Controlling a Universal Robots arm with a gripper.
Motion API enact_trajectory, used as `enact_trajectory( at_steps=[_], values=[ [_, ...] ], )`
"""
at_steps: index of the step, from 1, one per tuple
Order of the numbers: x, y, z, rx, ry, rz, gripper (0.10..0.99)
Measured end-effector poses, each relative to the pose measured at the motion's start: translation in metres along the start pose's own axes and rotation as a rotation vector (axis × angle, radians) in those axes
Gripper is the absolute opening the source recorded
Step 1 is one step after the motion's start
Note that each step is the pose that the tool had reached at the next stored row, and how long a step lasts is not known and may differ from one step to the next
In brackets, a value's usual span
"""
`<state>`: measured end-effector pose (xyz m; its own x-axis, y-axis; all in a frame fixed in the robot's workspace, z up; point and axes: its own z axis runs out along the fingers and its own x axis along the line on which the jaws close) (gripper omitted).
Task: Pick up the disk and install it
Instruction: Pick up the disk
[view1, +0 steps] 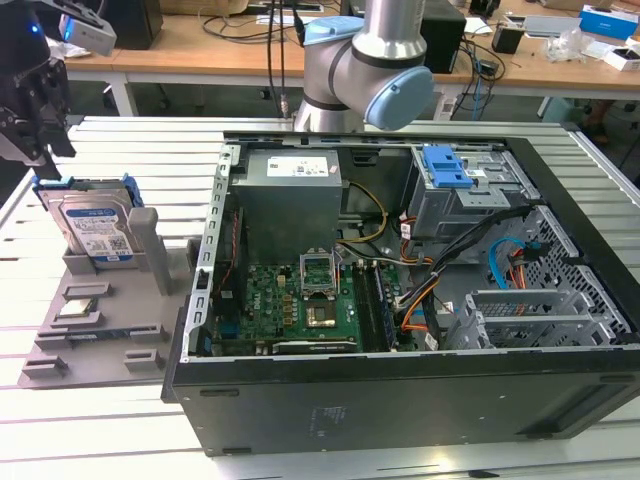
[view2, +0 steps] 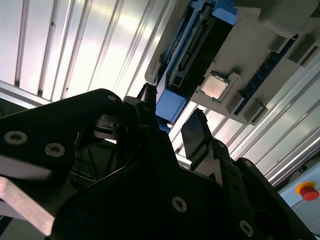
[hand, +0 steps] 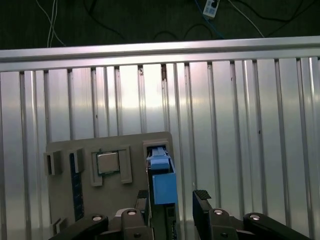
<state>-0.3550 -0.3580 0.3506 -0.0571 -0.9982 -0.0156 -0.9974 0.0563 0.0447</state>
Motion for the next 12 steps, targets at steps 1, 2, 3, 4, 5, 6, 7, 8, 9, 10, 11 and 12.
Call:
enact_trajectory(
  at_steps=[1, 2, 3, 4, 5, 6, 7, 8, 9, 10, 11, 12],
  values=[
    [0.0007, -0.0002, 0.0004, 0.0, -0.0002, 0.0, 0.482],
    [0.0013, -0.0002, 0.0005, 0.0, -0.0001, 0.0, 0.482],
    [0.002, -0.0002, 0.0007, 0.0, -0.0001, 0.0, 0.482],
    [0.0026, -0.0002, 0.0011, 0.0, -0.0001, 0.0, 0.482],
    [0.0027, -0.0002, 0.0014, 0.0, -0.0001, 0.0, 0.482],
    [0.0029, -0.0002, 0.0022, 0.0, -0.0001, 0.0, 0.482],
    [0.0031, -0.0003, 0.003, 0.0, 0.0, 0.0, 0.482],
    [0.0033, -0.0004, 0.0039, 0.0, -0.0001, 0.0, 0.482],
    [0.0034, -0.0004, 0.0044, 0.0, -0.0001, 0.0, 0.482],
    [0.0035, -0.0004, 0.0047, 0.0, -0.0001, 0.0, 0.482],
    [0.0036, -0.0005, 0.0059, 0.0, -0.0002, 0.0, 0.482],
    [0.0036, -0.0005, 0.0064, 0.0, -0.0001, 0.0, 0.482]
  ],
)
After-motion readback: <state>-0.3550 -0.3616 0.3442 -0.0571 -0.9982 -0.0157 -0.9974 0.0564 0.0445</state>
